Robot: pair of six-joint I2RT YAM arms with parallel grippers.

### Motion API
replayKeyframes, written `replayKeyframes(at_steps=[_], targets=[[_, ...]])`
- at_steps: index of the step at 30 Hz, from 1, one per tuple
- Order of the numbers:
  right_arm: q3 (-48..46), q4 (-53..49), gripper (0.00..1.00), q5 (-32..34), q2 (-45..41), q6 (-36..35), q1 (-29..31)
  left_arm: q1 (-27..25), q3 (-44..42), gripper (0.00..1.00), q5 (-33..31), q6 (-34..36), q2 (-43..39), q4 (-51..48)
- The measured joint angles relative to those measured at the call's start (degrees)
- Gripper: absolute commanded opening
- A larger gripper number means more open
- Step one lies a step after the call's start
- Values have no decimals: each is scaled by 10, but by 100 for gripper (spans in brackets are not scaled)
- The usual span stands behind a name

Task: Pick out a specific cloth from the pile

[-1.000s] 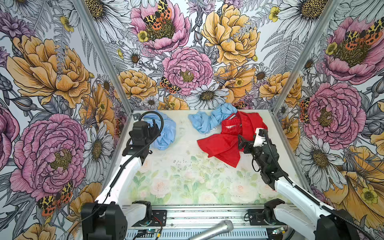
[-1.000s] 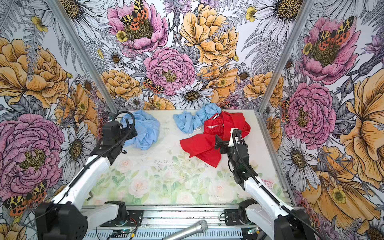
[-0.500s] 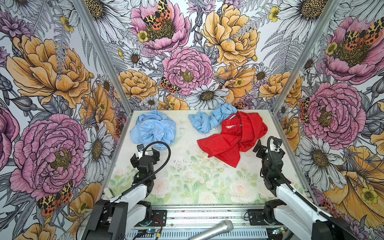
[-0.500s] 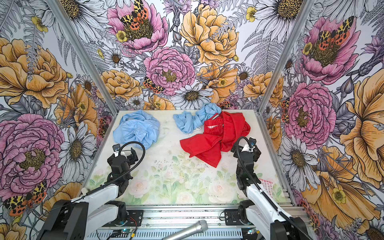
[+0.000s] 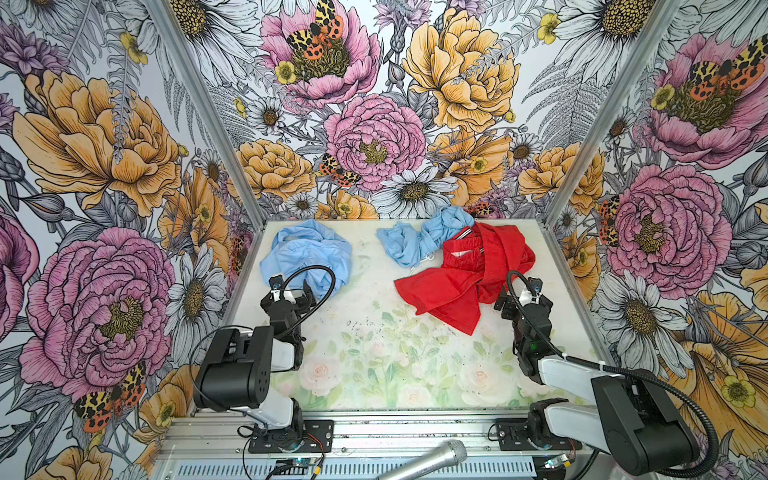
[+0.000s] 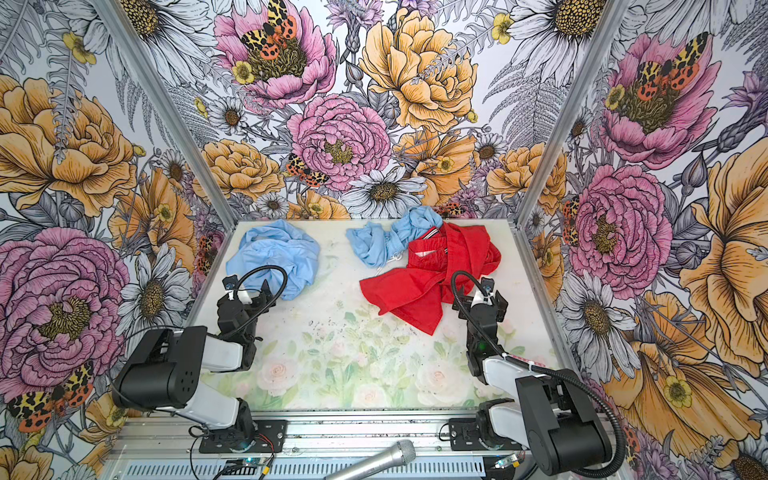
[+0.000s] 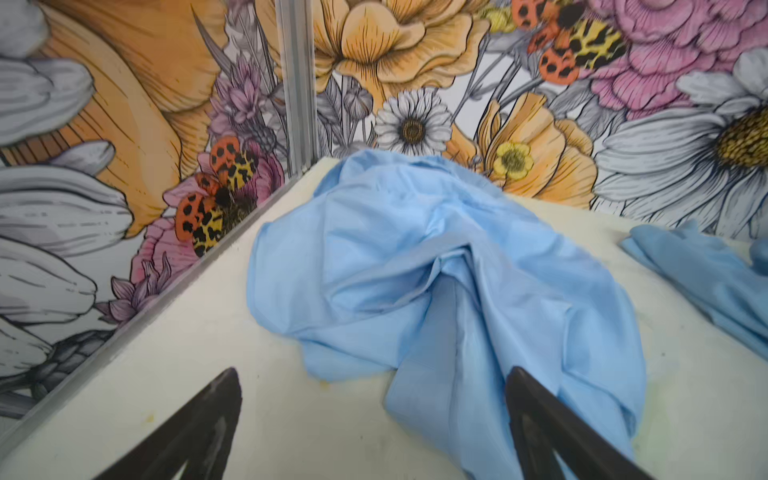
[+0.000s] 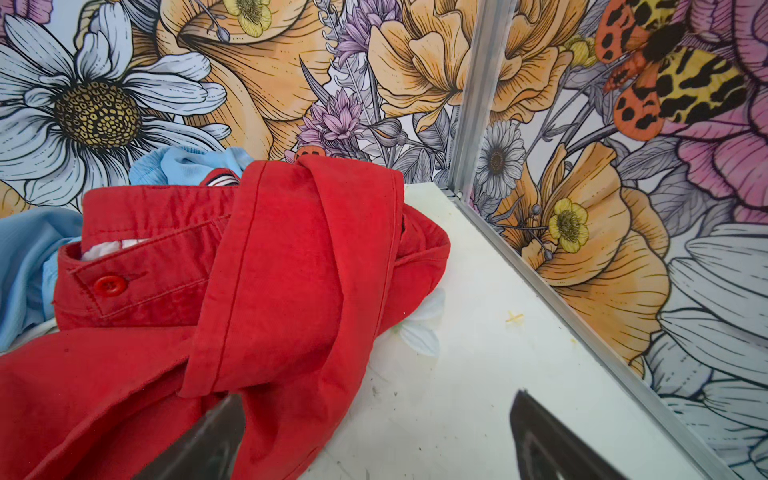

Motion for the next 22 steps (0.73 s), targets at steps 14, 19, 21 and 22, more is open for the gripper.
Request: replayKeyframes(at_steps=[14,19,21,22], targets=[[8,179,99,11,188,-65,-23,2,9,99,62,-1,0,41],[58,154,99,7,187,-65,-33,-6,18,99,54,0,0,31],[61,149,100,5,187,-65,-33,-10,22,99,51,1,0,29],[61,144,99,4,187,-65,-33,-10,22,99,51,1,0,29]])
